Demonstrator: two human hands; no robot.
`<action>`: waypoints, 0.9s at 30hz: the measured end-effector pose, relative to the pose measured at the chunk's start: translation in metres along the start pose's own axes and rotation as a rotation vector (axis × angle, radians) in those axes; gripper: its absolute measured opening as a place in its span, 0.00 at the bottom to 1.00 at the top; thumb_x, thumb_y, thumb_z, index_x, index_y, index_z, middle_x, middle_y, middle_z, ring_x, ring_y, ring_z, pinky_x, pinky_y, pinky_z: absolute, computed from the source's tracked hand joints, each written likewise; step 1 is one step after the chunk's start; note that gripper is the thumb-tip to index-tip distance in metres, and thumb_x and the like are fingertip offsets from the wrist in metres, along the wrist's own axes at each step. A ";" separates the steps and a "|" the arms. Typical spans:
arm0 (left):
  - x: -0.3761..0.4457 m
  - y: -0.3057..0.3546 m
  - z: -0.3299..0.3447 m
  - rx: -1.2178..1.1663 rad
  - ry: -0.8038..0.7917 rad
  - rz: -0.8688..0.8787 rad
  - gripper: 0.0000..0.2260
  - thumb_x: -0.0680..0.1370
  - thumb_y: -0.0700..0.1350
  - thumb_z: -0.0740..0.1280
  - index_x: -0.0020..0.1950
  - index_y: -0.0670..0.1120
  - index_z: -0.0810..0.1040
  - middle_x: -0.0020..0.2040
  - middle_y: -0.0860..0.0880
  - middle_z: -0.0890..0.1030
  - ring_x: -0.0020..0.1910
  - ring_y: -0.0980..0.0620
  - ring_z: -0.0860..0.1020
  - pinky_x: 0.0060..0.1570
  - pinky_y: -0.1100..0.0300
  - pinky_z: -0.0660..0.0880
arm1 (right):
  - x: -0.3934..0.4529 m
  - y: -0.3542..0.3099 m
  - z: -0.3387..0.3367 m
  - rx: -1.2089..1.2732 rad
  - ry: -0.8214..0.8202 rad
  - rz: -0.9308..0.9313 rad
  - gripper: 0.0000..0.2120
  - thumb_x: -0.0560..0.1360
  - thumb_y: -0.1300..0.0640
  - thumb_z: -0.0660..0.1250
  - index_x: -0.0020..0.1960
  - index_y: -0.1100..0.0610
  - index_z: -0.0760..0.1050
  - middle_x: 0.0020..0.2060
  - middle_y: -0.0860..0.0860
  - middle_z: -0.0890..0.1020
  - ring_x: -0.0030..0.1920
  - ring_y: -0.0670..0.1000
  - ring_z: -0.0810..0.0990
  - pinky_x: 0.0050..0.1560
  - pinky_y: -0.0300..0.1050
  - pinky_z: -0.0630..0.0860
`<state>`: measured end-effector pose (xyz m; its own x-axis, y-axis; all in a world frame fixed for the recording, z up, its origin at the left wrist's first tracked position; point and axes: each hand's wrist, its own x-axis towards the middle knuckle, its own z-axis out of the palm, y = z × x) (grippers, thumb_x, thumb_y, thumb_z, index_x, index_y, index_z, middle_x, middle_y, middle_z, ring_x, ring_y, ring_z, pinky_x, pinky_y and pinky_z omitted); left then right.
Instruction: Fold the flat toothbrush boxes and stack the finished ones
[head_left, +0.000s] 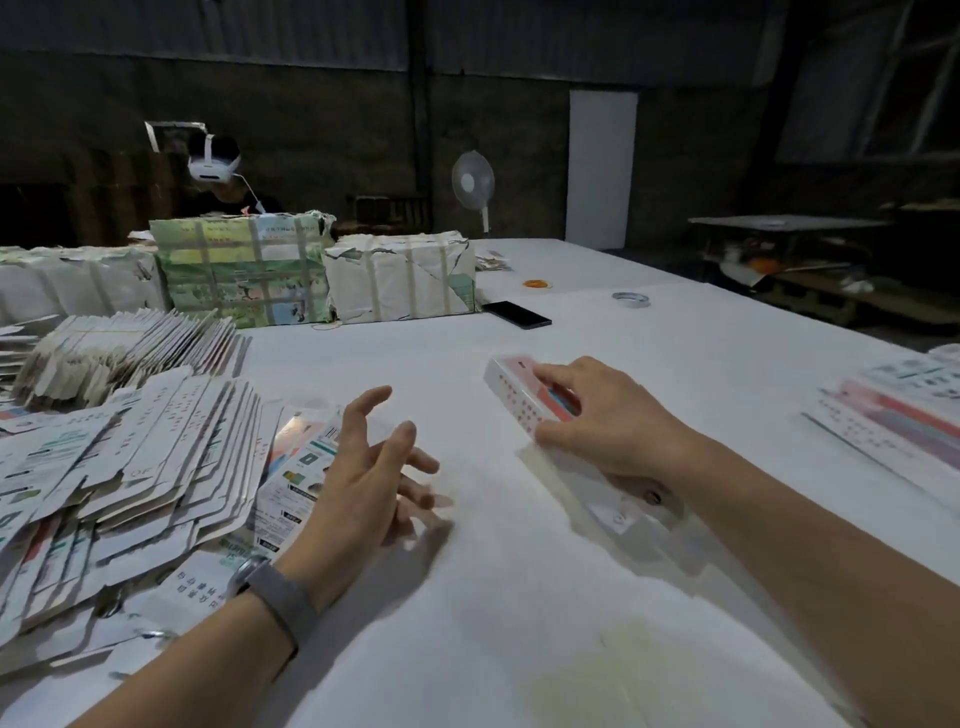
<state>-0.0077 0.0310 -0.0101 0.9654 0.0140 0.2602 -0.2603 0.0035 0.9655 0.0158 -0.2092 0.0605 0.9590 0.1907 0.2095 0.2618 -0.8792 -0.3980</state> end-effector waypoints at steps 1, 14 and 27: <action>0.000 -0.001 0.000 0.019 -0.002 0.011 0.11 0.83 0.53 0.63 0.61 0.69 0.69 0.42 0.47 0.84 0.30 0.49 0.80 0.22 0.60 0.70 | -0.006 0.017 -0.012 -0.096 -0.009 0.051 0.33 0.72 0.41 0.68 0.75 0.41 0.65 0.54 0.45 0.72 0.52 0.48 0.75 0.48 0.44 0.75; 0.014 -0.018 -0.011 0.033 0.003 -0.067 0.09 0.83 0.47 0.65 0.58 0.60 0.79 0.35 0.42 0.82 0.24 0.45 0.74 0.27 0.54 0.69 | -0.100 0.218 -0.089 -0.821 0.092 0.567 0.19 0.77 0.46 0.61 0.67 0.46 0.72 0.66 0.49 0.71 0.65 0.55 0.68 0.60 0.51 0.70; -0.005 0.002 0.004 0.272 0.005 0.045 0.15 0.81 0.36 0.65 0.50 0.57 0.81 0.35 0.48 0.82 0.28 0.52 0.77 0.24 0.61 0.69 | -0.030 0.084 -0.017 -0.224 0.167 0.156 0.17 0.77 0.46 0.63 0.65 0.46 0.74 0.64 0.45 0.74 0.65 0.50 0.69 0.55 0.47 0.68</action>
<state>-0.0133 0.0274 -0.0096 0.9526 0.0127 0.3039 -0.2898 -0.2658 0.9194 0.0073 -0.2963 0.0361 0.9498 -0.0125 0.3125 0.0644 -0.9699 -0.2347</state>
